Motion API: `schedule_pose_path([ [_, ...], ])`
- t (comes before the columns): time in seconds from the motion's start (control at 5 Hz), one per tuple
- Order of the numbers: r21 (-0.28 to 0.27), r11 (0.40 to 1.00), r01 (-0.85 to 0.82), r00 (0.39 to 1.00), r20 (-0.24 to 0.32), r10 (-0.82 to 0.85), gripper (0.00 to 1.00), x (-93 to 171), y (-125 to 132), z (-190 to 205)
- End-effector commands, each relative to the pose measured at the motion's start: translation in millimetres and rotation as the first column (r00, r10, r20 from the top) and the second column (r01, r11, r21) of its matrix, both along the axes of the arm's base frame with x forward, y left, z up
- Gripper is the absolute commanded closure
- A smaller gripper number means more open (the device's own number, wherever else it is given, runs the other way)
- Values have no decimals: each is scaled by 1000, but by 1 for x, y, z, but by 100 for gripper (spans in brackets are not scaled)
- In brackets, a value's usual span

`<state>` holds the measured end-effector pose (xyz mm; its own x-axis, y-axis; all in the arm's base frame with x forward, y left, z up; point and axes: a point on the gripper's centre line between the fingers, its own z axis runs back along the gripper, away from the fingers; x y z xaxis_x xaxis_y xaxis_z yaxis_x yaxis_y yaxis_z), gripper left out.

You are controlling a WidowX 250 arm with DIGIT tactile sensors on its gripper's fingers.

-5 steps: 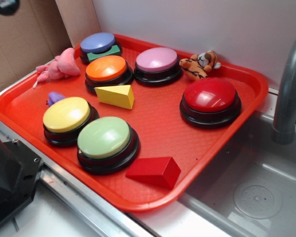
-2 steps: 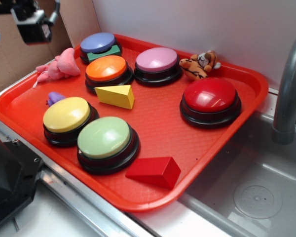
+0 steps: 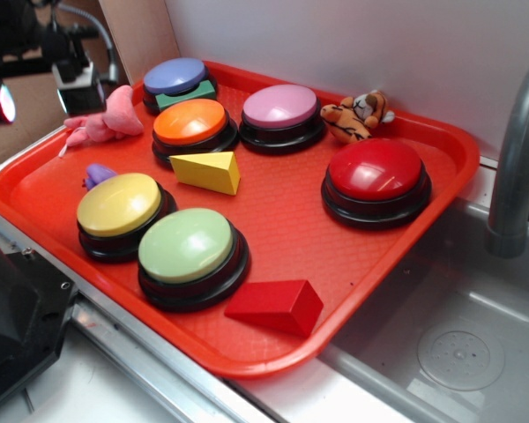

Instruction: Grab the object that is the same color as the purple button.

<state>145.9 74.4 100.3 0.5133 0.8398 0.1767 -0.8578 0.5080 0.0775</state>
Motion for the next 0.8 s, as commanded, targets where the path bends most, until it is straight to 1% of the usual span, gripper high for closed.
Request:
schedule_pose_path([
  [0.0,57,994,-91,994,57,88,0,3,13,-24],
  [0.2,46,995,-90,995,44,88,0,8,16,-45],
  [0.6,8,997,-80,995,52,79,0,13,18,-64],
])
